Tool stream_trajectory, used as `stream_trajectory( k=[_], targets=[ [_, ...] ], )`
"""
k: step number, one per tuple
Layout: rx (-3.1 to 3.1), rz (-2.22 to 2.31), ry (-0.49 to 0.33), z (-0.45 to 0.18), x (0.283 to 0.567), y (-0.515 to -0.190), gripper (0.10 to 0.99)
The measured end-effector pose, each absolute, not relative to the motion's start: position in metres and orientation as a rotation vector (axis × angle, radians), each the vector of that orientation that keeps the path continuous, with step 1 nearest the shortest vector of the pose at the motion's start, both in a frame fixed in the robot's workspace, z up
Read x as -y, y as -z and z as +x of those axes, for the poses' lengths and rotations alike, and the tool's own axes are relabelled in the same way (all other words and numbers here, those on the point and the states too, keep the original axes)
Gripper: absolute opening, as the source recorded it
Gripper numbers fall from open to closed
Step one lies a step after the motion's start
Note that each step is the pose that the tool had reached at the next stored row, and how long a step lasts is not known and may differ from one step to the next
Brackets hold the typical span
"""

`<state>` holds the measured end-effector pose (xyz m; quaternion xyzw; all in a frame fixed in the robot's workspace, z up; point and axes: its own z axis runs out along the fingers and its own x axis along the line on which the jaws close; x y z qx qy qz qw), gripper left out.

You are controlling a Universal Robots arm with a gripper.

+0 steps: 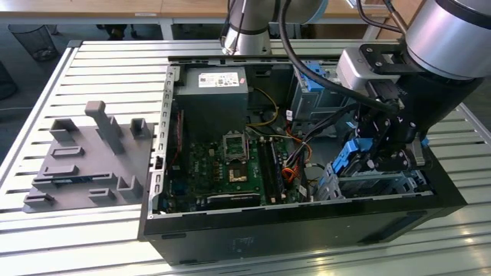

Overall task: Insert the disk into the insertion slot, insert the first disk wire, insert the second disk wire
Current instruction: 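Insert the disk into the insertion slot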

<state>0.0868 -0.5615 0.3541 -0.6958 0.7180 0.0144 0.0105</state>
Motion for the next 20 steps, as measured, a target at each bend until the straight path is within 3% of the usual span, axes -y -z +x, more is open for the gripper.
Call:
stream_trajectory(
  k=[11,13,14,20],
  targets=[
    [-2.24,-2.171,-0.045,0.0869,0.5615,-0.3461,0.365],
    [-2.24,-2.171,-0.046,0.0868,0.5616,-0.3447,0.376],
    [-2.241,-2.172,-0.045,0.0868,0.5615,-0.3445,0.435],
    [-2.24,-2.171,-0.047,0.0868,0.5615,-0.3439,0.435]
  ],
)
